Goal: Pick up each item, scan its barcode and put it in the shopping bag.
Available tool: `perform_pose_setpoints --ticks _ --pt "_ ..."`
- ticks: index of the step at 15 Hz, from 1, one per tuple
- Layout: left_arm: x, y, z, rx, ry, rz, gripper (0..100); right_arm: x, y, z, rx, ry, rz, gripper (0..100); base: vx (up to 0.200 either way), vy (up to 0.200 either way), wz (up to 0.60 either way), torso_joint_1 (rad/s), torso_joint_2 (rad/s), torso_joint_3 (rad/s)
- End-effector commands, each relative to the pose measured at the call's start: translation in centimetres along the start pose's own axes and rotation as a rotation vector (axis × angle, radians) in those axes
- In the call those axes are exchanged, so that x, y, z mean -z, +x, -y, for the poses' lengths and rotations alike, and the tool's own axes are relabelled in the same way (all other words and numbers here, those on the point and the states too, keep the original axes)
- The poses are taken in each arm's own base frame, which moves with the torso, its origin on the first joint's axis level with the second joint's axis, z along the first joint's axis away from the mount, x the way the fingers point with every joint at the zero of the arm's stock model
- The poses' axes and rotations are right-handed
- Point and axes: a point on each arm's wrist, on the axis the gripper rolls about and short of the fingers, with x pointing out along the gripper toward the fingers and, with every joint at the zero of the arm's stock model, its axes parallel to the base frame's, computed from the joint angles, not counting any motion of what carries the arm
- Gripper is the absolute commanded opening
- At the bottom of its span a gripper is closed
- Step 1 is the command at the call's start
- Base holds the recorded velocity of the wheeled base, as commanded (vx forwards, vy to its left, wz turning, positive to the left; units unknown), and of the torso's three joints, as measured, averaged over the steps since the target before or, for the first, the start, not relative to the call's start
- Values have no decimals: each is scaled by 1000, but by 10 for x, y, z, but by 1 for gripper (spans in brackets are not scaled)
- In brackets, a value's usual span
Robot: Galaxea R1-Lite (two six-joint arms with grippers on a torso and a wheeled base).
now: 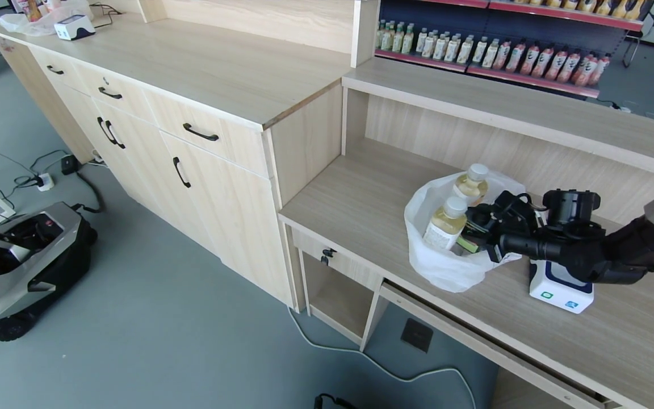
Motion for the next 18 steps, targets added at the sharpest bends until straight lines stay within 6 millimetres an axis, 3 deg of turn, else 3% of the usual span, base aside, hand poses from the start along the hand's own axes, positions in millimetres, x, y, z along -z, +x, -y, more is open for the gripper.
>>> perform_pose_setpoints --ticks 1,7,13,14,18 --pt "0 0 0 0 0 1 100 12 3 -4 -13 20 -22 0 0 0 0 0 0 0" --pt "0 0 0 0 0 1 100 33 3 4 4 58 -56 0 0 0 0 0 0 0" --pt "0 0 0 0 0 1 100 35 2 10 20 126 -53 0 0 0 0 0 0 0" --pt "0 0 0 0 0 1 100 35 3 10 21 133 -53 100 0 0 0 0 0 0" --pt "0 0 0 0 0 1 100 21 -7 12 32 181 -38 100 0 0 0 0 0 0"
